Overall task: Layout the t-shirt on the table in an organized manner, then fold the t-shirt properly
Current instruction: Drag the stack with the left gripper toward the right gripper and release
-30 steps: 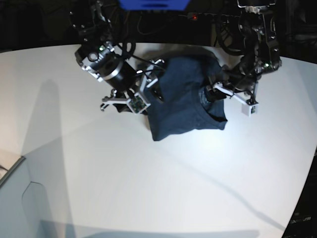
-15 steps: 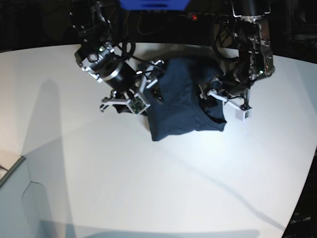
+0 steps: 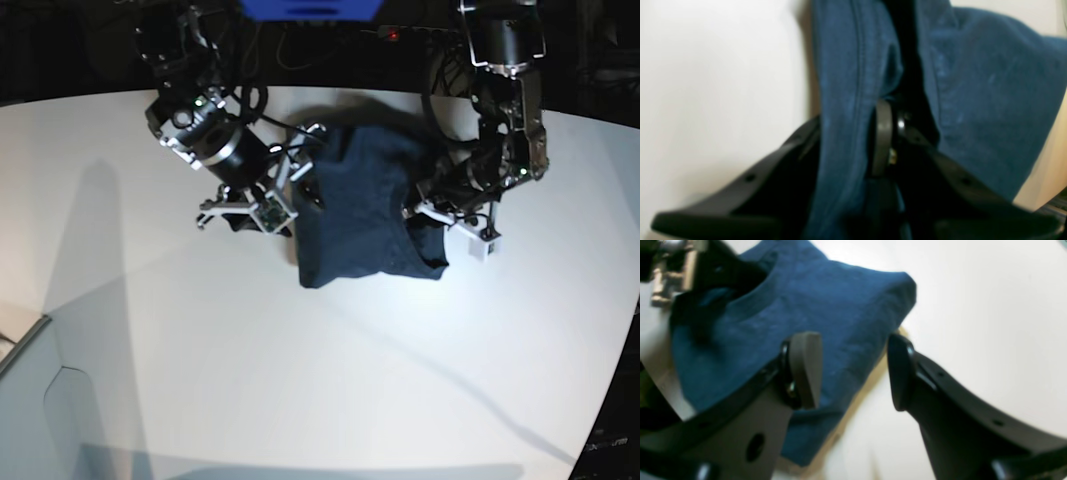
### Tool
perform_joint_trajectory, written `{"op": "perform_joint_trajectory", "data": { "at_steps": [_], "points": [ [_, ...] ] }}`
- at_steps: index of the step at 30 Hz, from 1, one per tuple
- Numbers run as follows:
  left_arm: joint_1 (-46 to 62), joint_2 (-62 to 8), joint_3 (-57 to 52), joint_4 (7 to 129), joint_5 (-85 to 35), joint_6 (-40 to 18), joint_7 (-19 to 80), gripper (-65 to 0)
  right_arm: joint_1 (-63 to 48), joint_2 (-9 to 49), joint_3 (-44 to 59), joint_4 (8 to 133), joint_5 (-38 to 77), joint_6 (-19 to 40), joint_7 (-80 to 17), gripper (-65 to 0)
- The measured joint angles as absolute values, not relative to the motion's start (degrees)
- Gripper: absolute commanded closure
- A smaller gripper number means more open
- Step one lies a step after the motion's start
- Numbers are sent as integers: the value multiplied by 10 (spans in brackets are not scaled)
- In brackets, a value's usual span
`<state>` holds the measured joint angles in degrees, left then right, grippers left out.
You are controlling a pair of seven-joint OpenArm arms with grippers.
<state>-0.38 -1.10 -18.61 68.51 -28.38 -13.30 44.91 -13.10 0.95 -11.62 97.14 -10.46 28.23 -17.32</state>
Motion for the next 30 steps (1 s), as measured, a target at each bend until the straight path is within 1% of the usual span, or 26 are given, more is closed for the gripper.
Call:
{"op": "perform_joint_trajectory", "data": {
  "at_steps": [1,2,3,4,5,7,11,17,21,24,27,30],
  "points": [
    [-10,-11,-186,679,-286,-133,448,-139,-131,10,-105,971,-105,282,-173,-311],
    [-15,-13,-186,674,-286,-134,448,-113,-131,10,-90,971,-105,282,-175,-311],
    [-20,-18,-177,667,-287,-134,449,-77,-131,10,-79,971,-107,282,-175,-311],
    [-28,-27,-159,658,-288,-134,446,-25,-131,10,-69,971,-107,282,-175,-311],
    [-39,-39,-131,651,-287,-133,444,0,-131,10,-60,971,-107,282,-174,-311],
    [-70,-62,-67,628,-283,-133,443,-11,-131,10,-43,971,-107,282,-173,-311],
    [-133,-86,69,587,-275,-128,431,-2,-134,8,-17,976,-107,282,-175,-310],
    [-231,-114,344,537,-267,-121,325,-2,-138,-5,43,987,-105,282,-175,-310],
    [-296,-113,513,500,-266,-121,244,-2,-137,-16,86,987,-103,282,-173,-310],
    [-335,-105,604,482,-267,-121,211,-2,-137,-29,126,987,-103,282,-175,-310],
    [-368,-82,674,465,-261,-118,205,-2,-137,-43,158,987,-103,282,-175,-310],
    [-381,-52,710,454,-260,-119,205,-4,-137,-51,187,987,-103,282,-175,-310]
  ]
}}
